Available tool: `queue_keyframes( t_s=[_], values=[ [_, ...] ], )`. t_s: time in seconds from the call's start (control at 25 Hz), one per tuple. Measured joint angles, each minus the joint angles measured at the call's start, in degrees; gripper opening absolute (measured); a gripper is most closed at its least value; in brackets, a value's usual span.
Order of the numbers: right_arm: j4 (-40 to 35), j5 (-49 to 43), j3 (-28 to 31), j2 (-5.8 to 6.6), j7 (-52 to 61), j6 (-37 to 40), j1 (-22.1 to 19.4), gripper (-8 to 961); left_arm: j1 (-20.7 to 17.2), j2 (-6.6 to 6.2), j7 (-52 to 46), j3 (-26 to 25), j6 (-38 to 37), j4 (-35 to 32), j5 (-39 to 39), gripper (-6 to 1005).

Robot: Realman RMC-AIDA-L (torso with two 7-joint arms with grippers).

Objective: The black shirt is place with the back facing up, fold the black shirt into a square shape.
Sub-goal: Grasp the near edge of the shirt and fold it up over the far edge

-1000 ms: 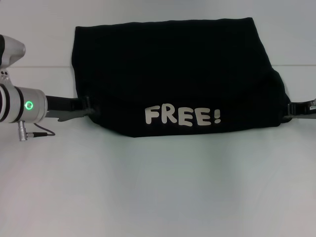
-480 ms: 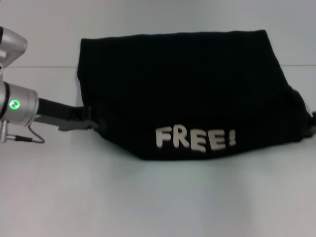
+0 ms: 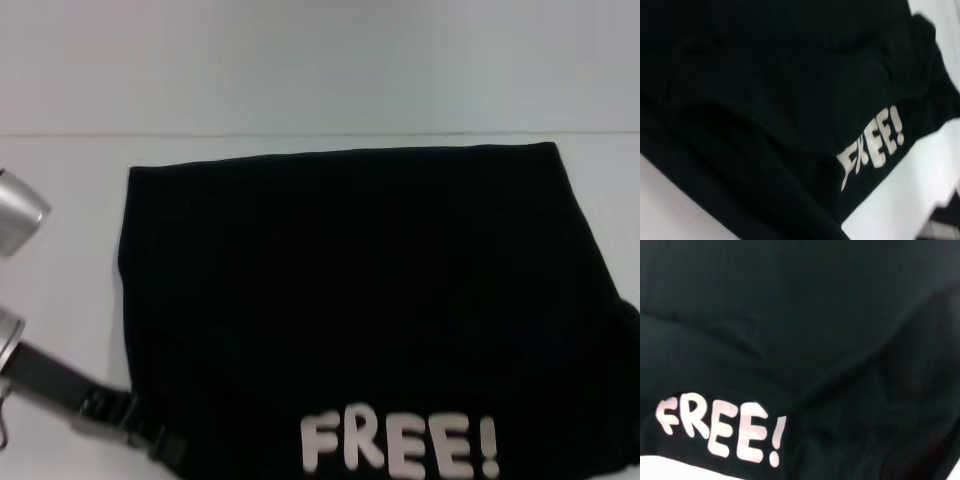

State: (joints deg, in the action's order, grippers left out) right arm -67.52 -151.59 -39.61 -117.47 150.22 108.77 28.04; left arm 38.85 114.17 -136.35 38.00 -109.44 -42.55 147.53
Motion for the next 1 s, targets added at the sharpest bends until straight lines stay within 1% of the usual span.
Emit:
queue_keyframes(
  t_s=[0.08,0.2,0.32,0.4,0.48,0.52,0.6,0.64,0.72,0.8,0.92,1.0],
  values=[
    [-1.06,0.0,1.27,-0.16,-0.61,2.21,-1.39,52,-0.94,0.44,0.63,-0.12,-1.94,-0.92,1.29,0],
    [-1.72,0.06,3.53,-0.16,-1.38,3.82,-2.64,52,-1.4,0.51,0.71,-0.59,-2.42,-1.62,1.91,0],
    [-1.41,0.13,5.24,-0.2,-2.74,4.32,-2.73,52,-1.15,0.27,0.82,-1.89,-2.58,-1.77,1.9,0],
    [-1.32,0.22,5.96,-0.22,-3.36,4.44,-2.45,52,-0.62,-0.08,1.07,-3.64,-2.82,-1.82,1.32,0],
    [-1.44,1.4,7.37,0.26,-3.8,4.62,-1.97,52,-0.07,-0.68,1.34,-6.44,-3.4,-1.85,0.1,0],
    [-1.43,2.66,8.23,0.83,-3.95,4.62,-1.73,52,0.36,-1.29,1.37,-8.62,-3.74,-1.85,-0.94,0],
    [-0.58,6.64,10.2,2.73,-4.23,4.49,-1.02,52,1.17,-2.07,1.05,-11.79,-3.77,-1.75,-2.1,0],
    [0.41,8.57,11.1,4.01,-4.27,4.2,-0.52,52,1.94,-2.7,0.5,-14.08,-3.12,-1.6,-2.72,0],
    [2.78,11.57,12.83,6.52,-4.3,2.35,0.94,52,3.29,-3.55,-0.51,-17.05,-0.97,-1.23,-3.24,0],
    [6.32,12.89,14.27,9.0,-4.22,-1.49,2.82,51,4.89,-4.23,-2.33,-18.56,4.08,-0.16,-3.8,0],
    [12.9,13.19,15.09,11.29,-3.93,-10.39,5.93,51,6.91,-4.55,-5.07,-18.23,13.09,1.88,-4.04,0],
    [18.5,13.07,14.66,12.19,-3.95,-18.09,8.48,51,8.11,-4.52,-6.1,-17.73,19.23,3.79,-4.02,0]
  ],
)
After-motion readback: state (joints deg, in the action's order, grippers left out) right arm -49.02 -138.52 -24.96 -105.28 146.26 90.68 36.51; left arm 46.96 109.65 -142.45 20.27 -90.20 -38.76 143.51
